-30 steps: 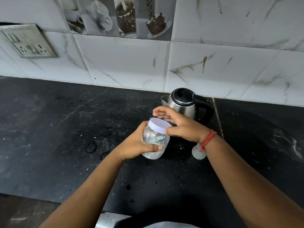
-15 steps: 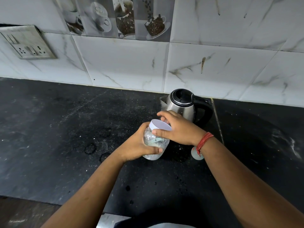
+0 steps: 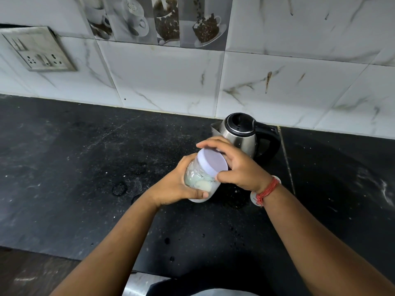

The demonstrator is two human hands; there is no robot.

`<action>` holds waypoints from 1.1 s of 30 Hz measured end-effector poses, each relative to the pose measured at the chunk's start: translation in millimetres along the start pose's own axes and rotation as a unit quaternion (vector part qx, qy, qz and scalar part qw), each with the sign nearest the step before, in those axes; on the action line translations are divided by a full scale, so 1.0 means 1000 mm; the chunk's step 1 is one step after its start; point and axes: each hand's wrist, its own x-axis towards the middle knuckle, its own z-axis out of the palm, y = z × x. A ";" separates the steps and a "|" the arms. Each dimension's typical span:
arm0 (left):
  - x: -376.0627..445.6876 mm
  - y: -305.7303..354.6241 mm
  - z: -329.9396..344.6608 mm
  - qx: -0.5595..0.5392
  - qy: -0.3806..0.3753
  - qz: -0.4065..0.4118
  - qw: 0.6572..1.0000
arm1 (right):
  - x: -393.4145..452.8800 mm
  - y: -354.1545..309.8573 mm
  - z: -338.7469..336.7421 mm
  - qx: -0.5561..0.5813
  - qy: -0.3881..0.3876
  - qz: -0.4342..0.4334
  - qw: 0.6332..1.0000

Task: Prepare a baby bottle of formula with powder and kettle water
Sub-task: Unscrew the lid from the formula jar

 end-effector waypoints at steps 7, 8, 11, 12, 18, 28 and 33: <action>-0.011 -0.023 -0.009 0.005 0.040 -0.021 0.999 | 0.000 0.013 -0.014 0.013 0.077 0.024 0.997; -0.012 -0.027 -0.010 0.012 0.056 -0.024 0.998 | -0.002 0.019 -0.011 -0.027 0.090 0.040 0.995; -0.016 -0.041 -0.011 0.029 0.097 -0.034 0.994 | -0.010 0.042 0.010 -0.116 0.135 0.094 0.980; -0.017 -0.045 -0.011 0.035 0.107 -0.034 0.993 | -0.014 0.051 0.021 -0.136 0.159 0.103 0.972; -0.022 -0.069 -0.009 0.063 0.138 -0.033 0.988 | -0.032 0.102 0.083 -0.220 0.225 0.148 0.938; -0.025 -0.085 -0.004 0.071 0.122 -0.061 0.988 | -0.038 0.142 0.105 -0.282 0.136 0.215 0.925; -0.031 -0.082 -0.010 0.052 0.115 -0.084 0.988 | -0.039 0.133 0.100 -0.278 0.151 0.189 0.930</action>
